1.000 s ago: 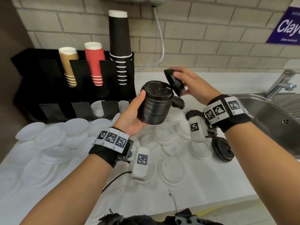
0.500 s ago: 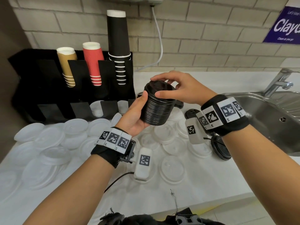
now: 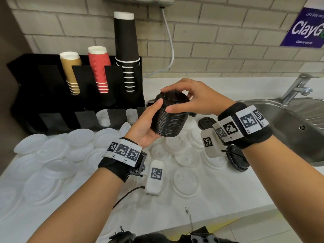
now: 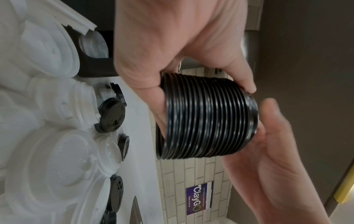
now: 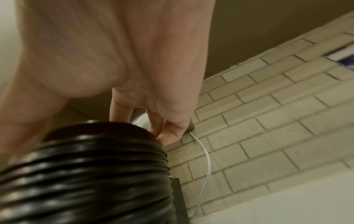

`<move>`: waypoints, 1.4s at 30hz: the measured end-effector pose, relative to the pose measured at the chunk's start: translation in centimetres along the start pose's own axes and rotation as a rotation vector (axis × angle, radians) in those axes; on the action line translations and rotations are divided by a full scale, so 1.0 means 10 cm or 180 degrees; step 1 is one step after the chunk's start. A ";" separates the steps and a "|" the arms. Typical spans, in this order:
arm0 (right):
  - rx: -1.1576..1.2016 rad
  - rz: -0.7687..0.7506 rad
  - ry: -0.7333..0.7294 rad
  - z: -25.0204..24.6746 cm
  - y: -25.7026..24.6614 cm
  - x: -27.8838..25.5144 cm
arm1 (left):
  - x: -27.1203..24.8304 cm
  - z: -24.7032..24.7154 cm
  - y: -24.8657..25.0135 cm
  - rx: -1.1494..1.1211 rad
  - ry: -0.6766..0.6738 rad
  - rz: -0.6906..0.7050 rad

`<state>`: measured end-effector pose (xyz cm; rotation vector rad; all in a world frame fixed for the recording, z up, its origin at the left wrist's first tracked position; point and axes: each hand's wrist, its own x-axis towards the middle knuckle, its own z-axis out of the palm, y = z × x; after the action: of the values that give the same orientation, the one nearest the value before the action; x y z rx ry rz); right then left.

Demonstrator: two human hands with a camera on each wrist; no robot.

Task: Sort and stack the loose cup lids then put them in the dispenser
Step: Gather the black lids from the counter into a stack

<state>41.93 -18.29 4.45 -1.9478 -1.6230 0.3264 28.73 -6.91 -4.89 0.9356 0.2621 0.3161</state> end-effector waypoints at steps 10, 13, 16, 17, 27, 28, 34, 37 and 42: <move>0.0012 0.2303 0.0064 -0.17 0.87 -0.60 | 0.09 0.14 -0.14 -0.0376 -0.0048 -0.0156; -0.0773 0.3020 -0.0713 -0.15 1.19 -0.88 | 0.11 0.21 -0.17 -0.0340 -0.0138 -0.0194; -0.1162 0.3250 -0.1344 -0.11 1.36 -1.08 | 0.11 0.27 -0.19 -0.0342 -0.0161 -0.0269; -0.1183 0.3255 -0.1409 -0.08 1.40 -1.12 | 0.11 0.28 -0.20 -0.0361 -0.0162 -0.0296; -0.1101 0.2795 -0.0861 -0.01 1.46 -1.18 | 0.13 0.23 -0.23 -0.0357 -0.0241 -0.0349; -0.0989 0.2690 -0.0719 -0.05 1.41 -1.15 | 0.13 0.22 -0.24 -0.0336 -0.0248 -0.0341; 0.1268 0.1538 0.0731 -0.27 0.87 -0.80 | 0.15 0.20 -0.29 -0.0296 -0.0148 -0.0377; 0.1719 0.1019 0.0914 -0.32 0.56 -0.66 | 0.14 0.20 -0.29 -0.0125 -0.0117 -0.0361; 0.1337 0.0654 0.0624 -0.30 0.29 -0.49 | 0.11 0.21 -0.24 0.0083 0.0034 -0.0337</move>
<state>44.73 -24.05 4.37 -1.7586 -1.1260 0.4964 30.83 -9.35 -5.74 0.9425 0.3250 0.2206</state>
